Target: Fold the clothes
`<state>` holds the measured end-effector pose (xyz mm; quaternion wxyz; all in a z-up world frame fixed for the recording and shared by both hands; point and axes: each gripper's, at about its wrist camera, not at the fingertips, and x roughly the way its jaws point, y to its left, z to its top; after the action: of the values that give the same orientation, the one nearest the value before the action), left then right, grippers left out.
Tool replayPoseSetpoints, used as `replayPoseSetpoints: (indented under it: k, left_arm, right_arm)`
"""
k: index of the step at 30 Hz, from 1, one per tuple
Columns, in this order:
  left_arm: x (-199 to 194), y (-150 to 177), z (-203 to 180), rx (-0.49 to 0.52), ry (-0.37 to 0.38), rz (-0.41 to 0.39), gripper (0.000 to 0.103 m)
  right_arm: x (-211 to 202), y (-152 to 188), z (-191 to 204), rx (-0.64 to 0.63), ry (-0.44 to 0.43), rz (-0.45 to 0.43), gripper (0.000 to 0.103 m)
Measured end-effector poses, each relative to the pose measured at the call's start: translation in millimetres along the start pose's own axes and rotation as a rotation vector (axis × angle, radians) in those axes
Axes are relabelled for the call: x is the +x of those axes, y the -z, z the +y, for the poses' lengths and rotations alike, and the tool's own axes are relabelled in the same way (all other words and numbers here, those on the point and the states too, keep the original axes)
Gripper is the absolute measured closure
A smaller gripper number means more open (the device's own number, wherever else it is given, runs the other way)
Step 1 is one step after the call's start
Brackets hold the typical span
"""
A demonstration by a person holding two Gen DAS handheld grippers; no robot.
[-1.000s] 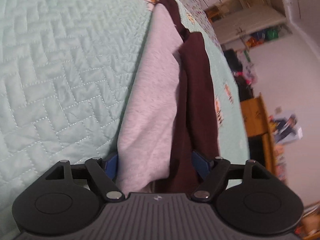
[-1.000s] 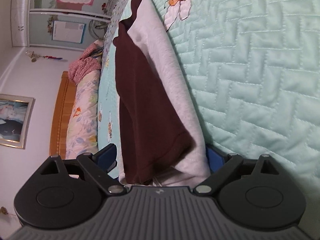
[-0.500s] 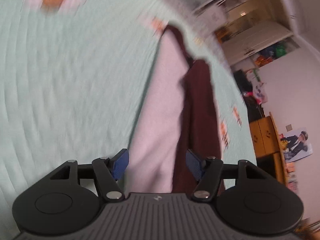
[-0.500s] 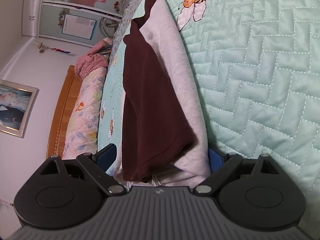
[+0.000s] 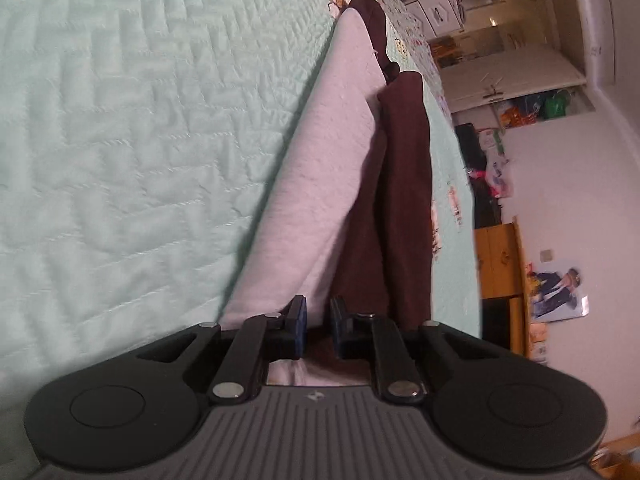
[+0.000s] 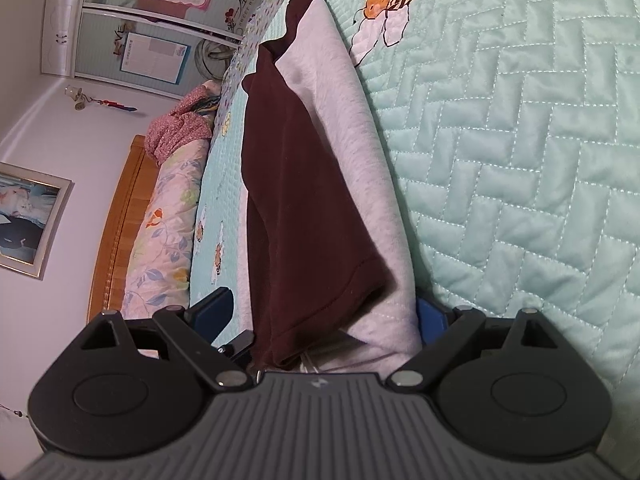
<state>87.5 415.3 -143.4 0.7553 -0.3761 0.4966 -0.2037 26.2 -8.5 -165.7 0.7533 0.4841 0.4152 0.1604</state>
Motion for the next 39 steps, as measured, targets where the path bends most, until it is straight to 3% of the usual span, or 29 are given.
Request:
replayPoseSetpoints:
  k: [3, 6, 11, 16, 22, 30, 35, 36, 38, 39]
  left_arm:
    - [-12, 5, -15, 0.100, -0.065, -0.006, 0.089]
    - [-33, 10, -23, 0.136, -0.048, -0.072, 0.082]
    - [-49, 2, -2, 0.056, -0.069, -0.196, 0.057]
    - [-24, -14, 7, -0.005, -0.093, -0.122, 0.056]
    - [-20, -22, 18, -0.072, -0.016, -0.072, 0.049]
    - [13, -43, 31, -0.192, 0.149, 0.102, 0.048]
    - [22, -51, 25, -0.173, 0.163, 0.178, 0.050]
    - [21, -49, 24, -0.164, 0.155, 0.177, 0.053]
    - [21, -46, 25, -0.167, 0.144, 0.167, 0.075]
    - [20, -45, 26, -0.168, 0.139, 0.161, 0.076]
  right_arm:
    - [0, 1, 0, -0.002, -0.005, -0.005, 0.010]
    - [-1, 1, -3, 0.003, -0.019, -0.012, 0.010]
    - [0, 0, -3, 0.010, -0.015, -0.012, 0.010]
    - [0, -1, -4, 0.014, -0.019, -0.013, 0.010]
    - [1, -2, -5, 0.019, -0.023, -0.012, 0.010]
    - [3, -6, -7, 0.021, -0.050, 0.015, 0.009]
    - [6, -12, -7, 0.034, -0.047, 0.050, 0.009]
    - [7, -13, -7, 0.041, -0.051, 0.055, 0.009]
    - [7, -15, -10, 0.059, -0.064, 0.060, 0.009]
    - [6, -15, -12, 0.064, -0.074, 0.062, 0.010]
